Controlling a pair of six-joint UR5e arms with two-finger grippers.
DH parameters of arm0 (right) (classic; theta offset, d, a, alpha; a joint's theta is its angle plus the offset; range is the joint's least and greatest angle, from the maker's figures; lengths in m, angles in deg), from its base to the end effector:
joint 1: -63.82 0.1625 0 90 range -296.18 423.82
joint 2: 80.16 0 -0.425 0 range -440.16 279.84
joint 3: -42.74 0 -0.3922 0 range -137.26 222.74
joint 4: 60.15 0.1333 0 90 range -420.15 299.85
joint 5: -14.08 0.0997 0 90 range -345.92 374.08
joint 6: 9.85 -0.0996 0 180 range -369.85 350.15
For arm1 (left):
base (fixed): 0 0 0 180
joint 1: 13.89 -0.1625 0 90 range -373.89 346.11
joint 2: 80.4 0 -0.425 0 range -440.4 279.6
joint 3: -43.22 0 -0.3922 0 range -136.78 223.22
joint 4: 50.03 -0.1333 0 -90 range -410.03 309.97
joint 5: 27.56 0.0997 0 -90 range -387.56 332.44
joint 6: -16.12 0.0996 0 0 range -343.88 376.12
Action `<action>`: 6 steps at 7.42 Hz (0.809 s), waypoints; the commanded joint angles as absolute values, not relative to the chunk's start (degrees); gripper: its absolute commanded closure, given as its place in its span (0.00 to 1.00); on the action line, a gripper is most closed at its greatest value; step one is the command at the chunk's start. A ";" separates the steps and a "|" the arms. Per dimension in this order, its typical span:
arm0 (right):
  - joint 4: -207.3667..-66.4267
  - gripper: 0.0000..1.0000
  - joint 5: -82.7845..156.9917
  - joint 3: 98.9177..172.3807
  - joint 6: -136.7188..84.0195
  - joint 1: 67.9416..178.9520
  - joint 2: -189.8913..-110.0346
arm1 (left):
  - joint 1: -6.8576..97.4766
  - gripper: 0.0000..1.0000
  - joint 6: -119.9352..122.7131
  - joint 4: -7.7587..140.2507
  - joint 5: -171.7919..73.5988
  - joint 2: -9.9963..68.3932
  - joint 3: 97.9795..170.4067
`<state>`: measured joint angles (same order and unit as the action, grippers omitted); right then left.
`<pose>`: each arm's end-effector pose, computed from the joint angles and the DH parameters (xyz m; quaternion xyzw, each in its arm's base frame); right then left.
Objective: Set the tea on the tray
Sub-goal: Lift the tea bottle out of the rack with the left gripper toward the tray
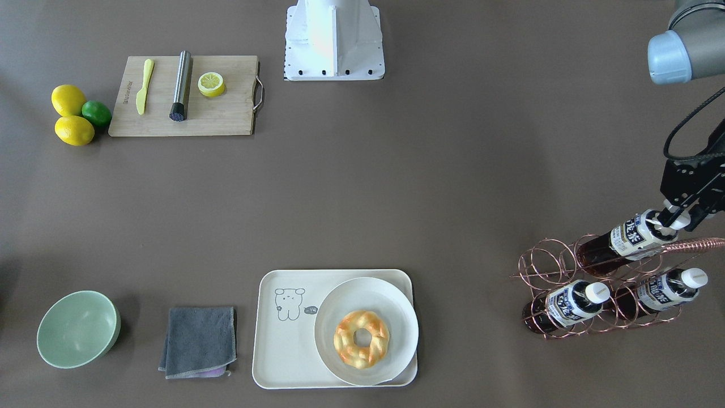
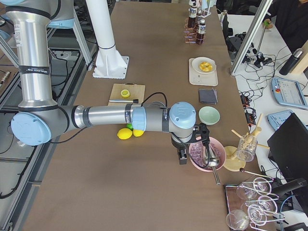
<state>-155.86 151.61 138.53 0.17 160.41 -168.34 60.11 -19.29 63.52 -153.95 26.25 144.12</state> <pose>0.1173 -0.4939 0.5993 0.0732 -0.3965 -0.0341 0.9145 0.0925 -0.5919 0.3610 0.2470 0.4316 -0.0117 0.8675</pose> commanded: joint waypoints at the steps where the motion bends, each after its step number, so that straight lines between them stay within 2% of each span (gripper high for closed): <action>1: -155.86 0.00 151.63 138.54 0.17 160.41 -168.22 | 65.37 1.00 -13.87 48.89 -156.93 26.57 155.67; 3: -155.86 0.00 151.63 138.46 0.17 160.41 -168.31 | 65.48 1.00 -14.20 43.59 -157.64 26.30 161.33; 6: -155.86 0.00 151.63 138.45 0.17 160.41 -168.57 | 55.77 1.00 -22.36 43.22 -153.89 29.45 162.58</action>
